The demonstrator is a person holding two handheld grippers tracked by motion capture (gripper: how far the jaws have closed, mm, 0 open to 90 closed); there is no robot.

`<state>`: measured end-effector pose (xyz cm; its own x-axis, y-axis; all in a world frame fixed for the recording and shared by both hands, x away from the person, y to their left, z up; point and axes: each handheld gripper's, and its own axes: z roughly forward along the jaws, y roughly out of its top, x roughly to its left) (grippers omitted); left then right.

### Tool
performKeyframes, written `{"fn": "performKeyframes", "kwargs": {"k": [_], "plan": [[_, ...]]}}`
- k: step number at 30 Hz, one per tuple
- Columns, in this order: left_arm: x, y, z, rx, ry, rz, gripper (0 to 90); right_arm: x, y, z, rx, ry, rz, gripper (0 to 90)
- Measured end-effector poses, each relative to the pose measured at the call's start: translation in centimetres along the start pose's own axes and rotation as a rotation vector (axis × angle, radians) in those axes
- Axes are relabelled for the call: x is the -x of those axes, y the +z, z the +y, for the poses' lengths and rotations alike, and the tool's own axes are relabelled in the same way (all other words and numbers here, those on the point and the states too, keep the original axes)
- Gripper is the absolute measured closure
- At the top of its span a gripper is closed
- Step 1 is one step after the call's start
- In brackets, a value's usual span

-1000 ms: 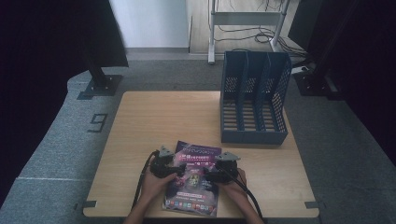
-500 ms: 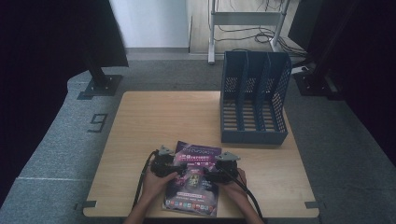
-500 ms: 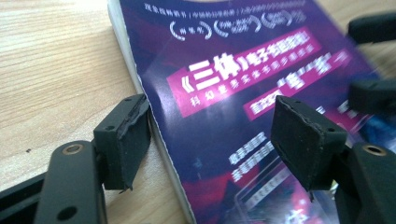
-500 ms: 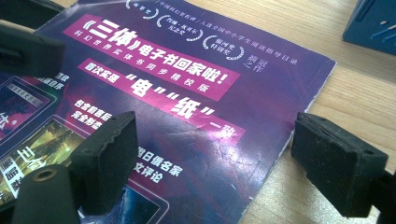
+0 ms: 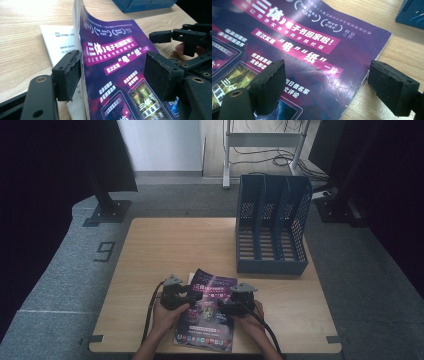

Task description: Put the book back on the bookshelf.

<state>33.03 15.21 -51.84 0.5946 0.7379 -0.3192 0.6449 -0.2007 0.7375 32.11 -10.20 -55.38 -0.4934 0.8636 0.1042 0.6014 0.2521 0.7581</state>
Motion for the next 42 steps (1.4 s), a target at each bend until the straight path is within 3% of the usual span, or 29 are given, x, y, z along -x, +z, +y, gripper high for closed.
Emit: {"fn": "performKeyframes", "kwargs": {"k": [3,7,16,19,22,27,31,42], "plan": [[0.1,-0.2,0.1,0.014,-0.007,-0.030,30.2,0.0,0.0,0.0,0.000,-0.002,0.000,14.7],[0.0,-0.4,0.2,0.019,-0.003,-0.035,30.7,0.0,0.0,0.0,0.001,-0.002,-0.001,14.7],[-0.7,0.0,0.0,-0.021,-0.011,-0.015,30.5,0.0,0.0,0.0,0.001,-0.003,-0.002,14.8],[-1.1,0.7,-0.3,-0.062,-0.038,-0.039,30.6,0.0,0.0,0.0,0.003,-0.004,-0.003,15.0],[-0.6,1.1,-0.4,-0.070,-0.008,-0.008,30.5,0.0,0.0,0.0,0.001,-0.004,-0.003,15.0],[0.3,0.6,-0.1,-0.021,0.042,-0.028,31.2,0.0,0.0,0.0,0.001,-0.004,-0.003,15.0],[0.3,1.1,0.0,-0.038,0.053,-0.021,31.6,0.0,0.0,0.0,0.002,-0.003,-0.003,15.0],[0.1,2.2,1.4,-0.069,0.114,0.026,47.9,0.0,-0.1,-0.1,0.002,-0.002,-0.003,15.6]]}}
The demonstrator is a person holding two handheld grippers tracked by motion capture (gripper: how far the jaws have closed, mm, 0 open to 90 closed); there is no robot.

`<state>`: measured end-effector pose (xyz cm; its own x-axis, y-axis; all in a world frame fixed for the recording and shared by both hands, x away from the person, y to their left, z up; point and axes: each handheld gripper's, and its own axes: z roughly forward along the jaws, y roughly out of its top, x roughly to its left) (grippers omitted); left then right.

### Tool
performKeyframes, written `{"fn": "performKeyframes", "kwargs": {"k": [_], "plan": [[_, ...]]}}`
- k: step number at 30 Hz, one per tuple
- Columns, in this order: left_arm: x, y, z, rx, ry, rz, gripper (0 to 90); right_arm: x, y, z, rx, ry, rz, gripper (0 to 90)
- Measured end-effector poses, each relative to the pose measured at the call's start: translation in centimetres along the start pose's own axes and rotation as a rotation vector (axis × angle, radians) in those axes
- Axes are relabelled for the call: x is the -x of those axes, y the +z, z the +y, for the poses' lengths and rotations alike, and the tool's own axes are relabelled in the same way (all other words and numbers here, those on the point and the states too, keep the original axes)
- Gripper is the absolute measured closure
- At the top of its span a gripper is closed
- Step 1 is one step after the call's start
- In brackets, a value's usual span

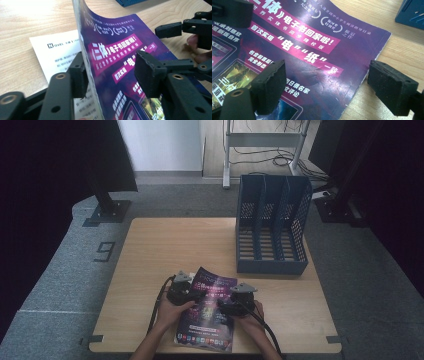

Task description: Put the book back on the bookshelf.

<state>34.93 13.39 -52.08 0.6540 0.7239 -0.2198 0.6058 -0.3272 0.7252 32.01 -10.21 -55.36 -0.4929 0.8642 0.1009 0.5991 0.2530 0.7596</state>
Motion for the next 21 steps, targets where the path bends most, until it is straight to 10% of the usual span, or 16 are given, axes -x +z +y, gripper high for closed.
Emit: {"fn": "performKeyframes", "kwargs": {"k": [21], "plan": [[-0.9,1.3,-0.3,-0.022,-0.008,0.037,67.8,0.0,0.0,0.0,0.002,-0.002,-0.001,15.8]]}}
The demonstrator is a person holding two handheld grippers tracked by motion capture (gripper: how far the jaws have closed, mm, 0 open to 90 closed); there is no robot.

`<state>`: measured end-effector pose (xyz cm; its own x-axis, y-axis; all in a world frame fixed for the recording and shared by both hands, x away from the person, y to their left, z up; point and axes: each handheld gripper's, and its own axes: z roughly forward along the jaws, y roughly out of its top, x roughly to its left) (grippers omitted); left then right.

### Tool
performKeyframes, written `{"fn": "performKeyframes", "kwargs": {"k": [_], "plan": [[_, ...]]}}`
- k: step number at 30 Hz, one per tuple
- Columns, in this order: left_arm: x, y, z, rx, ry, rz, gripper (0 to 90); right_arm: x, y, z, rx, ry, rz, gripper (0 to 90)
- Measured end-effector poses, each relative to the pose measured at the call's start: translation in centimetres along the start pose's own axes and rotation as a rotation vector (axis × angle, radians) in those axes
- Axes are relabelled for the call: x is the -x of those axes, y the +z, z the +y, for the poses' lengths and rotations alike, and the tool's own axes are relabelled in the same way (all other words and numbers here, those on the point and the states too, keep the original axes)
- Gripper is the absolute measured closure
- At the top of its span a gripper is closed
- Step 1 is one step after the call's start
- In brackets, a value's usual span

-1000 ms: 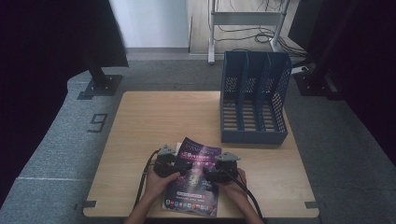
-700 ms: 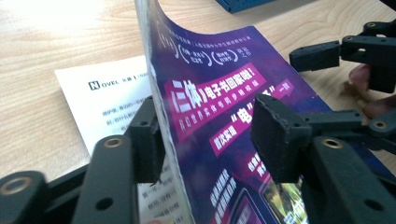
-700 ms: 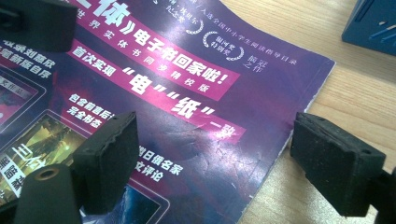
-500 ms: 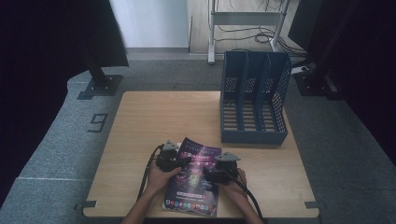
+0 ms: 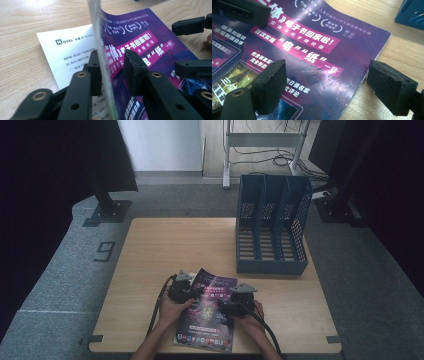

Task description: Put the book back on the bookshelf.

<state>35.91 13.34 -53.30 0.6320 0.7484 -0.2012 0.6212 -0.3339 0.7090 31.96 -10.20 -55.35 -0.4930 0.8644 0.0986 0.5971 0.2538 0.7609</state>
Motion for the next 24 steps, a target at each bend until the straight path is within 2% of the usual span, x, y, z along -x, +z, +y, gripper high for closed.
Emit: {"fn": "performKeyframes", "kwargs": {"k": [4,9,13,16,24], "plan": [[0.1,0.4,0.1,-0.006,-0.002,-0.002,66.3,0.0,0.0,0.0,0.001,-0.005,-0.001,16.0],[0.2,-0.1,0.4,0.011,0.011,-0.020,79.0,-0.1,0.0,0.0,0.003,-0.012,-0.003,16.1],[0.7,-0.5,0.6,0.030,0.042,-0.029,85.4,-0.1,0.0,0.0,0.002,-0.012,-0.003,16.1],[0.9,-0.6,0.6,0.033,0.058,-0.020,86.6,-0.1,0.0,0.0,0.002,-0.011,-0.002,16.1],[1.0,-0.7,0.5,0.046,0.058,-0.026,86.5,0.0,-0.1,0.0,0.002,-0.013,0.000,16.2]]}}
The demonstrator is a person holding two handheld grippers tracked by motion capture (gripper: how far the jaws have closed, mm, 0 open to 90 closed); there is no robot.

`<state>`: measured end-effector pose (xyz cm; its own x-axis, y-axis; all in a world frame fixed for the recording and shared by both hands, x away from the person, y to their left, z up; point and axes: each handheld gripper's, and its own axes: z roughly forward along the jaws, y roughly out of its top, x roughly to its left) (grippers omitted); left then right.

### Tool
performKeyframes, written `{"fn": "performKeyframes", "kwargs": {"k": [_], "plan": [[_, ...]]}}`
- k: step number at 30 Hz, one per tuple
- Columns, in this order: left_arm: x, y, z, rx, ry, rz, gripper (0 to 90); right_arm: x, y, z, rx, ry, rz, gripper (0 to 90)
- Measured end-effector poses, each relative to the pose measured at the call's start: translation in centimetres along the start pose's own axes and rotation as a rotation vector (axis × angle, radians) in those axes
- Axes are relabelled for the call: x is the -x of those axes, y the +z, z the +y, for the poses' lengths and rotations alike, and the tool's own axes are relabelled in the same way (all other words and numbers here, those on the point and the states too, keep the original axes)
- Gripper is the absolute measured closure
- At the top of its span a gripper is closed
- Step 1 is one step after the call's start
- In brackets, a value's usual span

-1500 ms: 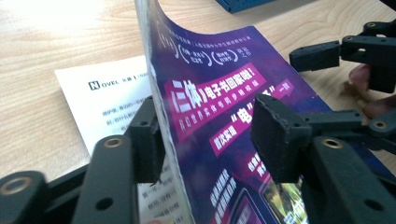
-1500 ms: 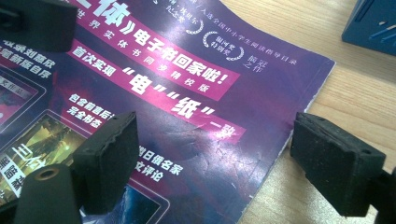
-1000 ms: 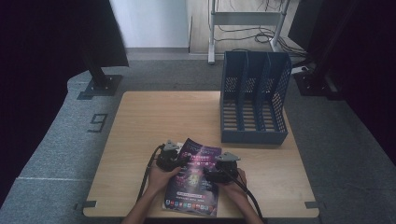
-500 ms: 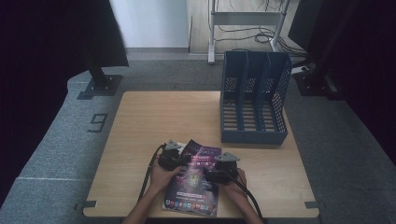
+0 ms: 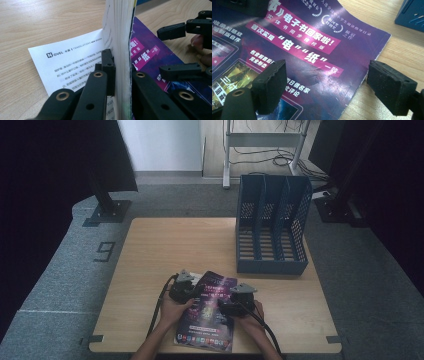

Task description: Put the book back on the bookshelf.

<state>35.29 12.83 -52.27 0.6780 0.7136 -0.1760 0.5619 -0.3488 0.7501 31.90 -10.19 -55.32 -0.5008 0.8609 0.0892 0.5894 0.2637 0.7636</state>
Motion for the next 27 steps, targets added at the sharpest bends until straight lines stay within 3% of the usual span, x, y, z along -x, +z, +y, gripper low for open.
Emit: {"fn": "performKeyframes", "kwargs": {"k": [6,14,23,27], "plan": [[-0.2,0.3,-0.2,0.000,-0.016,-0.002,84.0,0.0,0.0,0.0,0.001,0.000,0.000,16.2],[0.4,-0.6,0.1,0.049,0.011,-0.029,87.0,0.1,0.0,0.0,0.001,-0.003,0.006,16.6],[2.2,-1.9,0.7,0.124,0.096,-0.055,87.2,0.4,-0.3,-0.1,0.017,-0.026,0.031,16.0],[2.0,-2.2,0.8,0.140,0.097,-0.069,87.2,0.7,-0.6,-0.1,0.013,-0.017,0.050,15.4]]}}
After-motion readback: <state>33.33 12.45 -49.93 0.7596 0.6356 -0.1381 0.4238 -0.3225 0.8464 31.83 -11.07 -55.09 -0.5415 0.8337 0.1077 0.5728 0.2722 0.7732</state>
